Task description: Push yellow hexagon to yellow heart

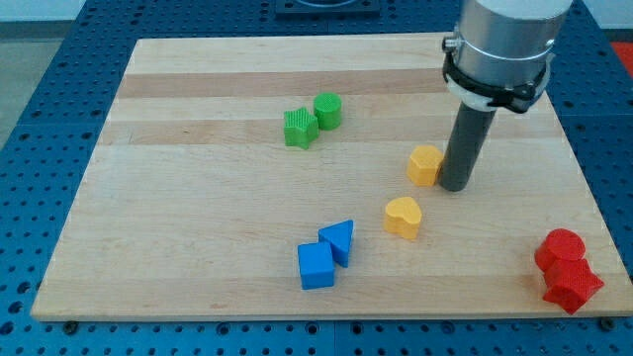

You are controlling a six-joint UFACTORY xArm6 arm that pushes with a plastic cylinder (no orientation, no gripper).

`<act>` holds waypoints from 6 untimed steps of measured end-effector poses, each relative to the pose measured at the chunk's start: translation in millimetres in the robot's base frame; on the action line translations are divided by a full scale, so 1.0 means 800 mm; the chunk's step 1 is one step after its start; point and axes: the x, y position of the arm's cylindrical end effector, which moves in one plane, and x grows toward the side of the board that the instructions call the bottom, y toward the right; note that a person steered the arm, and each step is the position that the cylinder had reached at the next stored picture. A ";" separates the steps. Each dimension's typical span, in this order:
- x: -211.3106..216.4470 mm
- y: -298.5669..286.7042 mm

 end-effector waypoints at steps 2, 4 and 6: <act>-0.089 0.016; -0.061 -0.028; -0.022 -0.073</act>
